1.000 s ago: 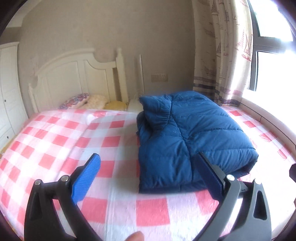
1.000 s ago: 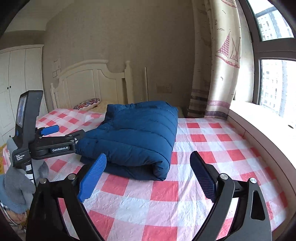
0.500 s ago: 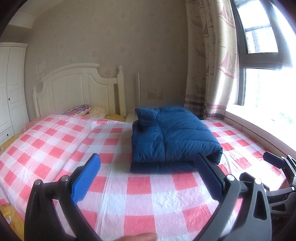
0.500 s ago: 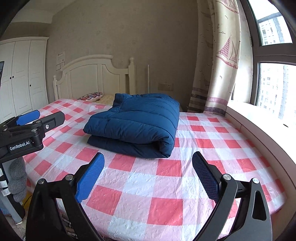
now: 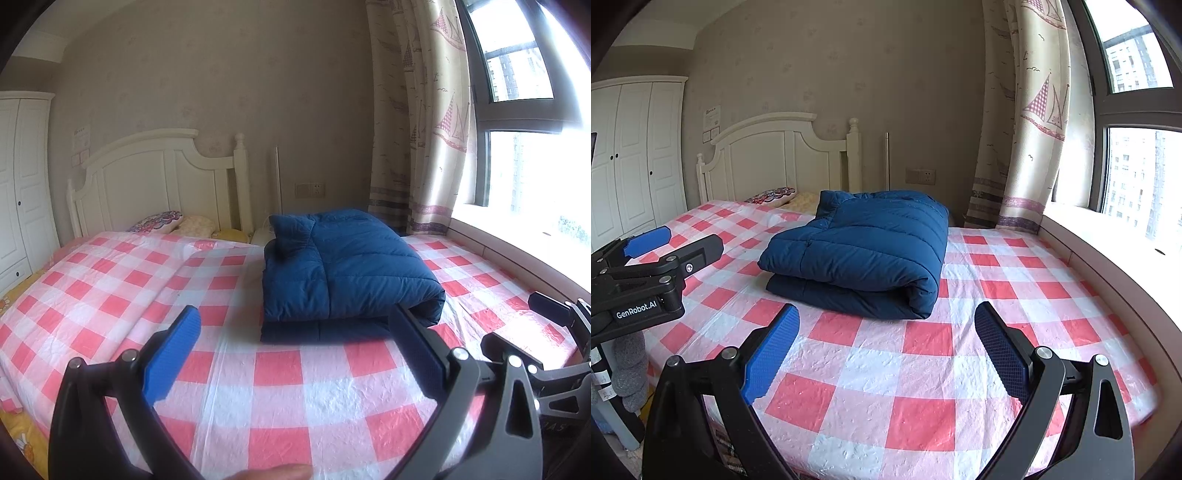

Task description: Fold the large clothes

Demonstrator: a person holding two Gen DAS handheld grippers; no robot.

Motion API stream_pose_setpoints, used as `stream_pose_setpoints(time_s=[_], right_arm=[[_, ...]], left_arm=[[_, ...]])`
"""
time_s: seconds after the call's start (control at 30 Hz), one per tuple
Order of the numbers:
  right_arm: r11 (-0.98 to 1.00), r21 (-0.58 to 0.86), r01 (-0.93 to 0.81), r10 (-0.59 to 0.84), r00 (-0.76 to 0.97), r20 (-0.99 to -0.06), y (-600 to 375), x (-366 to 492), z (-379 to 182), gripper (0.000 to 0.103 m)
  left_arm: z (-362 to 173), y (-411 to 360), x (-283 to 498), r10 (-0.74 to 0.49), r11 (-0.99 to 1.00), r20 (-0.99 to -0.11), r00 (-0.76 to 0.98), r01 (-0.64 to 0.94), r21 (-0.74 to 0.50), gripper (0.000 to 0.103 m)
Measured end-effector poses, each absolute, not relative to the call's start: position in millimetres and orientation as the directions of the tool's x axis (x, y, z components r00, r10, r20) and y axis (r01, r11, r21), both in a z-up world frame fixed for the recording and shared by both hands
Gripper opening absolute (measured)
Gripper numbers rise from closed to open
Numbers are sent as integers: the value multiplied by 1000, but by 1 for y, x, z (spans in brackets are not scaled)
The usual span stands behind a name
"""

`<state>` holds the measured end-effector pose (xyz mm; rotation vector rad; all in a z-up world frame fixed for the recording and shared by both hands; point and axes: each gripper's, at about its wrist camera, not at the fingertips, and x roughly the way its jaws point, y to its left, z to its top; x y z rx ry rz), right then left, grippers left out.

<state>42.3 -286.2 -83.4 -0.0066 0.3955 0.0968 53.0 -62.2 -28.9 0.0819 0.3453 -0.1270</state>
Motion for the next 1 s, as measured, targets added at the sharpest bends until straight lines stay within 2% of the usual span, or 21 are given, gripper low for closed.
stream_pose_setpoints(time_s=[0.7, 0.87, 1.0], right_arm=[[995, 19, -96, 96, 908, -408, -279, 46, -89, 92], [997, 18, -78, 78, 892, -446, -280, 60, -95, 92], [1000, 9, 14, -6, 821, -571, -315, 100, -107, 92]], left_arm=[[-42, -59, 61, -85, 990, -369, 926, 119, 71, 102], [-52, -50, 81, -120, 988, -449, 885, 153, 37, 102], [-58, -7, 124, -91, 994, -539, 838, 109, 2, 102]])
